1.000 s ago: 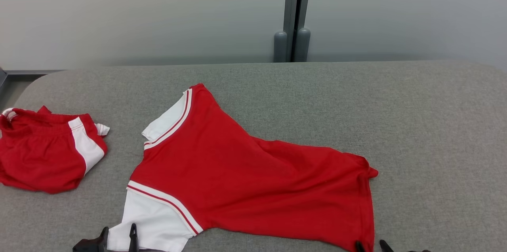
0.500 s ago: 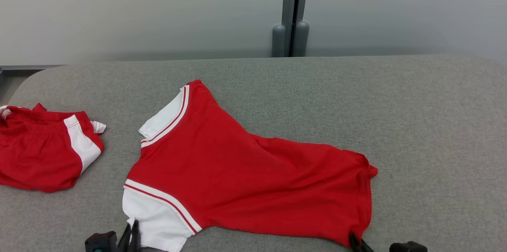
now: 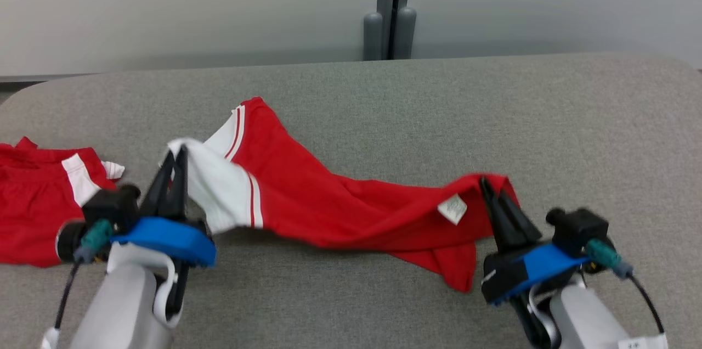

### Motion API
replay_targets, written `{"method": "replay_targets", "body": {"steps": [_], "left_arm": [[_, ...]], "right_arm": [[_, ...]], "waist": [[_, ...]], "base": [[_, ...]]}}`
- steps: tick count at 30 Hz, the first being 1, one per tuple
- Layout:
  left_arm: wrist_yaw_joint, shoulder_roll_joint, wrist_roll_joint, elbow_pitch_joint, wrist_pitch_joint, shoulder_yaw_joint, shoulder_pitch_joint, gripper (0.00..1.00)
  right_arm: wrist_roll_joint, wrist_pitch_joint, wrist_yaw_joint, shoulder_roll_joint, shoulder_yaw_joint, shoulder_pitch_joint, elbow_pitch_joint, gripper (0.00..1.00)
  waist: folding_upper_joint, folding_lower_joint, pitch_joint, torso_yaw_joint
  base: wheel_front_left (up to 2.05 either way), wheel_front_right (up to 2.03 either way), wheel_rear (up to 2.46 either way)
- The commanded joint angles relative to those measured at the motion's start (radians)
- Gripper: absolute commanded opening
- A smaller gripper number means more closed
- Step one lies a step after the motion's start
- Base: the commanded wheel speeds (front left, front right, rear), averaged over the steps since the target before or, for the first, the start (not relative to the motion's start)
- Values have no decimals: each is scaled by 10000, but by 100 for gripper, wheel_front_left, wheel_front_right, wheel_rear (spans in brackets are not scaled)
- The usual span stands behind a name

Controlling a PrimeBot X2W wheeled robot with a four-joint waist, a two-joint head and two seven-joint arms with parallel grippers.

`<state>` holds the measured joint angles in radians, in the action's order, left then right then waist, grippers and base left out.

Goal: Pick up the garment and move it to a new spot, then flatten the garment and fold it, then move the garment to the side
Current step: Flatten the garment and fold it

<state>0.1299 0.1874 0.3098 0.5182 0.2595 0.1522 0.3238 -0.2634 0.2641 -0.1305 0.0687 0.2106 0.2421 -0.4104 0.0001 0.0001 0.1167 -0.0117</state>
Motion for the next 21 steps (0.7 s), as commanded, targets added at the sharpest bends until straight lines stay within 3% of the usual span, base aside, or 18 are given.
{"method": "replay_targets", "body": {"steps": [1, 7, 14, 21], "left_arm": [[6, 57, 164, -90, -30, 99, 529, 0], [7, 706, 1040, 68, -661, 663, 3627, 0], [7, 1566, 1911, 1199, -1336, 1013, 8115, 0], [8, 1300, 2317, 2575, -1200, 1424, 12084, 0]], "right_arm": [[6, 6, -4, 82, -48, 483, 18, 0], [-704, -131, -4, 434, 14, 3990, -635, 0], [-1663, -522, -4, 502, 153, 8900, -2617, 0], [-2241, -510, -4, 834, -655, 12702, -5060, 0]], "waist": [[-1, -1, 156, 30], [-1, -1, 1292, -266], [-1, -1, 2525, -720], [-1, -1, 3056, -645]], "base": [[0, 0, 0], [0, 0, 0], [0, 0, 0], [0, 0, 0]]}}
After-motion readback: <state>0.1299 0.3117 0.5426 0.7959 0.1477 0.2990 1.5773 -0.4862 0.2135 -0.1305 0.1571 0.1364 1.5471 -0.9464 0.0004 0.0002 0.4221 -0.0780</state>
